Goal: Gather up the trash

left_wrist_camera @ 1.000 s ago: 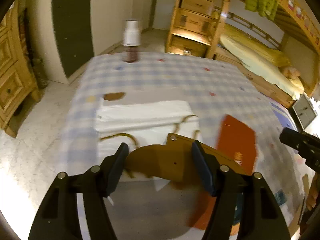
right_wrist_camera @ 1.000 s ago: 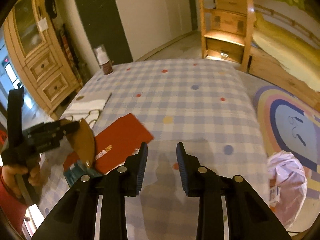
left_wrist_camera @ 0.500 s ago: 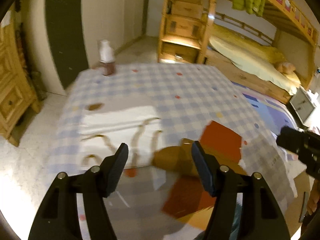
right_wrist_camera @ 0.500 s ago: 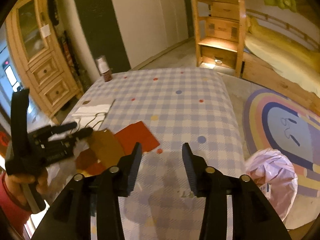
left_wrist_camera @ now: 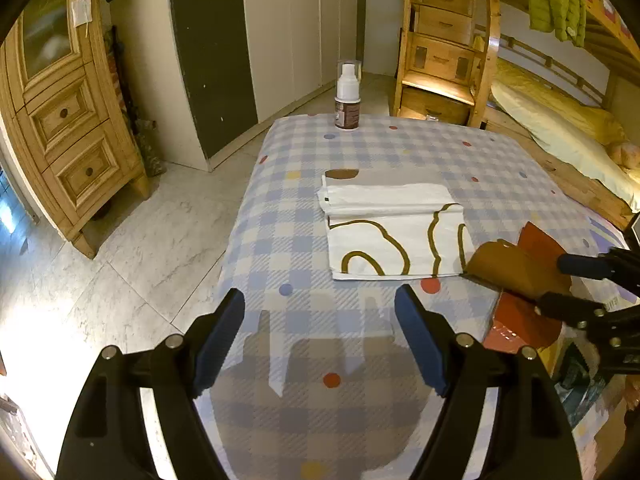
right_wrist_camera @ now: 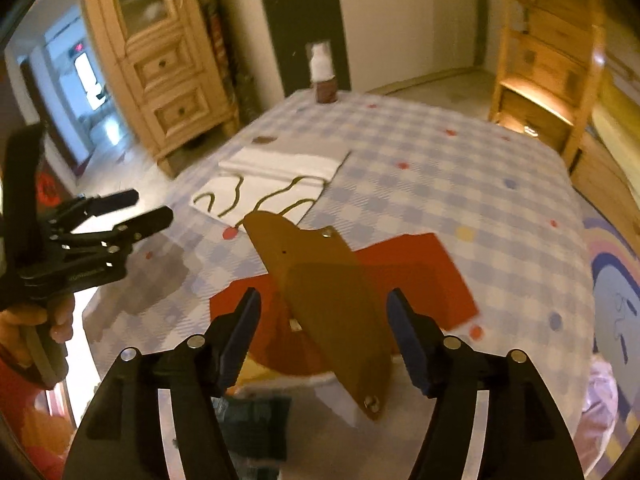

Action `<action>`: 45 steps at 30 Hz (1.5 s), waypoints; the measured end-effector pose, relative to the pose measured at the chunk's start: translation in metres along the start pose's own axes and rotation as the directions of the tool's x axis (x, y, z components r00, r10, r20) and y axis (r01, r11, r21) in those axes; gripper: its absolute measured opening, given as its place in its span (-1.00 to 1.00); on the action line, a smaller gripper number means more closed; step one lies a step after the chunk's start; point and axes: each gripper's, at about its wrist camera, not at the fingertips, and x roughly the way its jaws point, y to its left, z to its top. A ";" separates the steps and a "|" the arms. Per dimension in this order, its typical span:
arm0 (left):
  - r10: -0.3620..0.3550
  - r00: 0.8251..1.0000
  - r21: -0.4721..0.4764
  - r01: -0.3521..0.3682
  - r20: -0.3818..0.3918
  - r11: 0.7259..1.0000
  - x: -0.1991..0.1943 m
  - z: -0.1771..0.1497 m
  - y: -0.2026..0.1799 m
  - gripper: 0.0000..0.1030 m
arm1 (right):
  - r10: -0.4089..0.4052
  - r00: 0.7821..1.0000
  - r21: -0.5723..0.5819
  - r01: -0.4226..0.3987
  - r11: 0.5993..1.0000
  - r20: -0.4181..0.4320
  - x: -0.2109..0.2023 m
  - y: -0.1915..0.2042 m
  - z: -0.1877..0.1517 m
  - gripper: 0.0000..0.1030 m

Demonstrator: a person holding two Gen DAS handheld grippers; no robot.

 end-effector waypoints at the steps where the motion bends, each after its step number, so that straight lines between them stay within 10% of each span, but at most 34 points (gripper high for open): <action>1: -0.003 1.000 0.001 0.003 -0.001 1.000 -0.001 -0.002 0.001 0.46 | -0.006 1.000 -0.011 0.006 1.000 -0.018 0.005 0.000 0.001 0.28; 10: -0.013 1.000 0.024 0.013 -0.018 1.000 0.016 0.007 -0.008 0.45 | -0.127 0.992 0.017 0.127 0.992 0.027 -0.009 -0.011 -0.005 -0.16; 14: -0.027 0.998 0.018 0.028 -0.058 0.999 0.033 0.019 -0.013 0.11 | -0.221 0.975 0.088 0.217 0.972 0.032 -0.021 -0.035 -0.010 -0.18; 17: -0.027 0.996 0.030 0.030 -0.079 0.999 0.043 0.025 -0.017 -0.07 | -0.282 0.959 0.136 0.278 0.951 0.009 -0.026 -0.054 -0.016 -0.77; 28: -0.023 0.997 0.110 0.031 -0.072 0.993 0.025 0.005 -0.042 -0.79 | -0.209 0.978 0.171 0.204 0.964 0.011 -0.037 -0.064 -0.036 -0.75; 34: -0.126 0.987 -0.005 0.126 -0.098 0.992 -0.003 -0.021 -0.047 -0.77 | -0.188 0.981 0.169 0.178 0.969 0.041 -0.051 -0.057 -0.039 -0.43; 45: -0.152 0.988 0.173 0.150 -0.002 0.974 -0.026 -0.011 -0.045 0.02 | -0.174 0.982 0.180 0.158 0.971 0.076 -0.070 -0.048 -0.044 -0.21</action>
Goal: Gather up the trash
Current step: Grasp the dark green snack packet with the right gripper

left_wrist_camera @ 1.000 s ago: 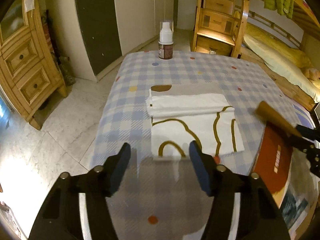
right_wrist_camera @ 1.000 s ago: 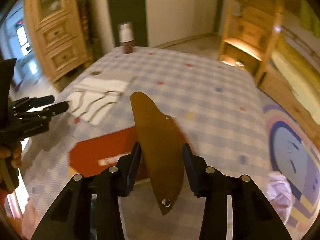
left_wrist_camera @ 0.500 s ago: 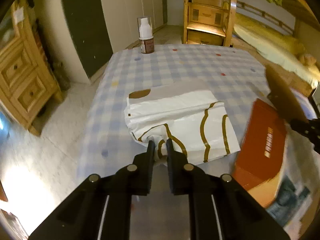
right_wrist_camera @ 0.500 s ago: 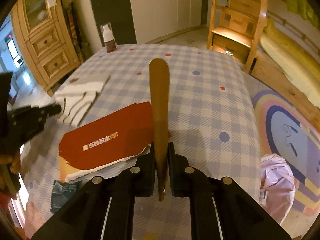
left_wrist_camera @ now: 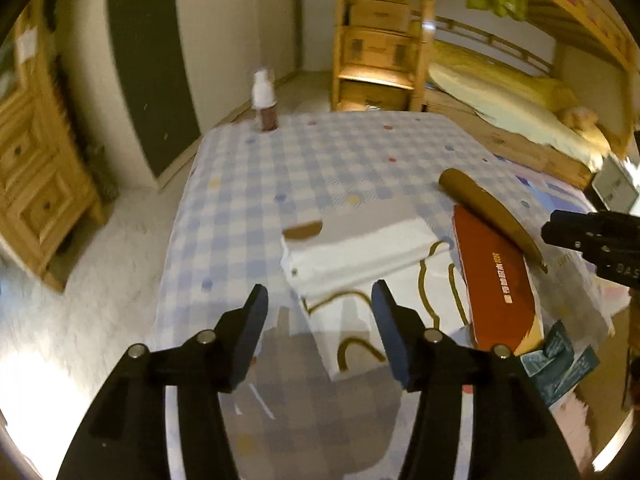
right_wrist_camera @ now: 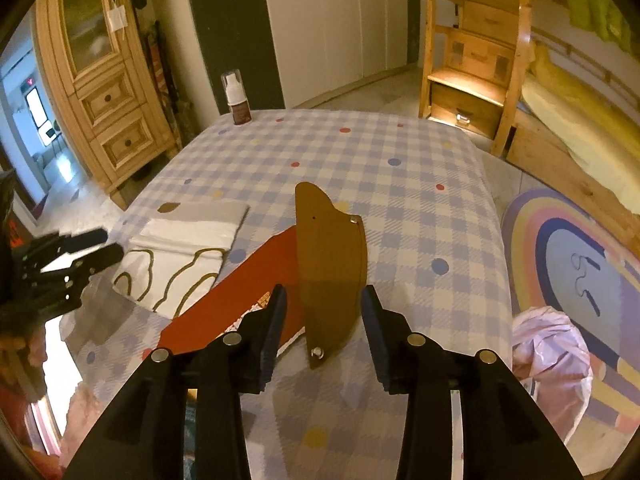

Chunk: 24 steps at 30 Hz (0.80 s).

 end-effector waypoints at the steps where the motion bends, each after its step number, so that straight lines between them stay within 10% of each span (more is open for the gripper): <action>1: -0.005 1.000 0.023 0.005 -0.001 1.000 0.003 0.002 -0.002 0.02 | 0.012 1.000 0.008 -0.012 1.000 -0.002 -0.004 0.001 -0.003 -0.21; 24: 0.068 0.997 -0.100 -0.066 0.019 0.993 -0.046 -0.055 -0.028 0.31 | 0.027 0.999 -0.053 -0.029 0.998 -0.035 -0.033 0.069 -0.073 0.12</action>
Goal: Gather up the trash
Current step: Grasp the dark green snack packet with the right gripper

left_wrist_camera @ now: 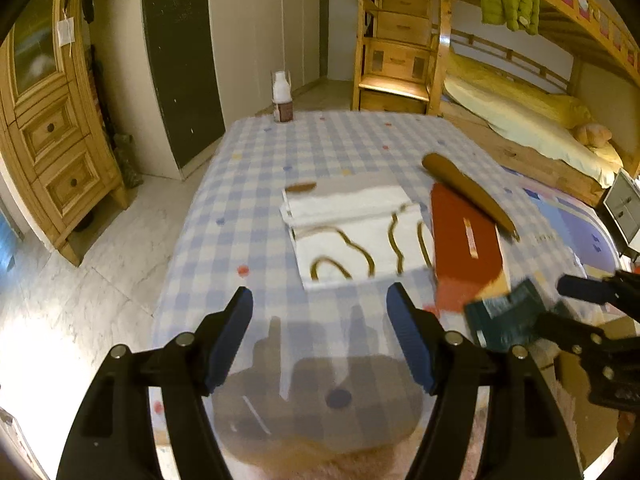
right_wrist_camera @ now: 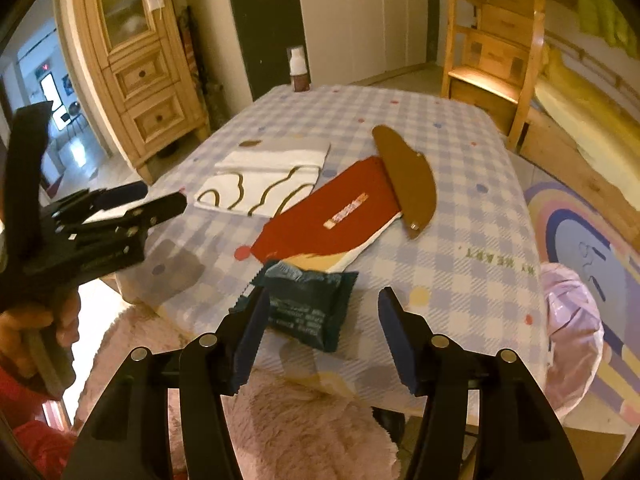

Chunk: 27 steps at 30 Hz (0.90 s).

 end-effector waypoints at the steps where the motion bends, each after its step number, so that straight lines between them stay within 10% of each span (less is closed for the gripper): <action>1: 0.000 1.000 0.003 0.000 -0.006 1.000 0.000 -0.003 -0.002 0.31 | 0.003 1.000 0.001 -0.003 1.000 -0.008 0.003 0.000 -0.001 0.12; 8: -0.008 1.000 0.020 0.009 -0.030 1.000 0.002 -0.013 -0.012 0.31 | 0.048 0.998 0.042 -0.046 0.998 -0.038 0.019 -0.005 -0.006 0.09; 13: -0.010 0.999 0.024 0.011 -0.038 1.000 0.008 -0.010 -0.014 0.31 | 0.061 0.998 0.051 -0.061 0.997 -0.013 0.018 -0.008 0.000 -0.79; 16: -0.007 0.999 0.018 0.007 -0.032 1.000 0.009 -0.005 -0.009 0.31 | 0.051 0.998 0.042 -0.052 0.998 0.021 0.011 -0.010 0.008 -0.97; 27: 0.034 0.999 0.050 -0.034 -0.001 0.998 0.035 0.037 0.012 0.31 | -0.086 0.991 0.060 0.080 0.995 0.106 -0.007 -0.041 0.051 -0.98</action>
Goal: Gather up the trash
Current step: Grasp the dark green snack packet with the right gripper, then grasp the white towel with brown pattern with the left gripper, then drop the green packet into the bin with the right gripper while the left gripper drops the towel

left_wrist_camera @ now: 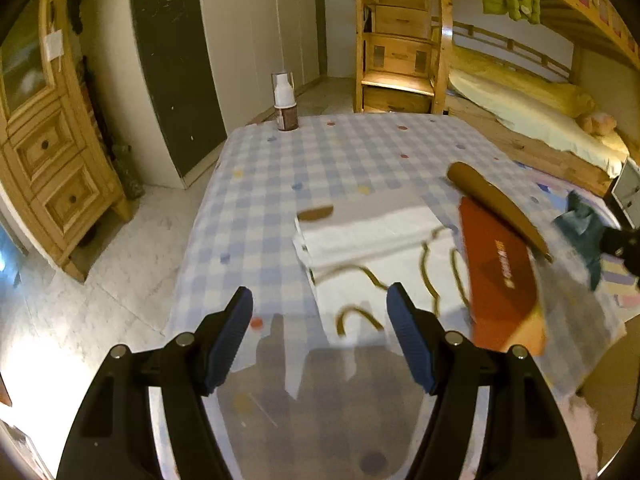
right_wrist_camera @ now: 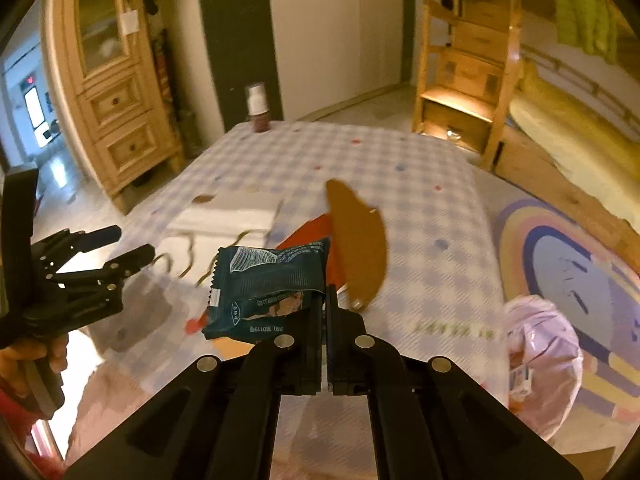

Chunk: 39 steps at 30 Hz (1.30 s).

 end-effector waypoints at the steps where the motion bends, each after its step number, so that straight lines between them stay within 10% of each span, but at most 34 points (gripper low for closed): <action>1: -0.010 1.000 0.011 0.010 0.000 1.000 0.006 0.004 0.001 0.31 | -0.003 1.000 0.003 0.003 1.000 0.001 0.001 -0.002 0.002 -0.98; 9: -0.094 0.995 0.196 0.101 -0.042 0.975 0.045 0.022 -0.016 0.23 | -0.013 1.000 0.039 0.014 0.999 -0.015 0.015 -0.020 0.013 -0.97; 19: -0.156 0.984 0.266 0.174 -0.085 0.948 0.055 0.024 -0.025 -0.98 | -0.020 1.000 0.063 0.022 0.998 -0.018 0.011 -0.030 0.009 -0.97; 27: -0.265 0.963 0.038 0.264 0.041 0.964 -0.027 0.039 -0.014 -0.99 | -0.077 0.997 0.119 0.075 0.990 0.009 -0.015 -0.050 -0.001 -0.97; 39: -0.420 0.899 0.102 0.410 0.120 0.906 -0.069 0.057 -0.145 -0.99 | -0.228 0.971 0.301 0.237 0.924 -0.066 -0.049 -0.150 -0.053 -0.94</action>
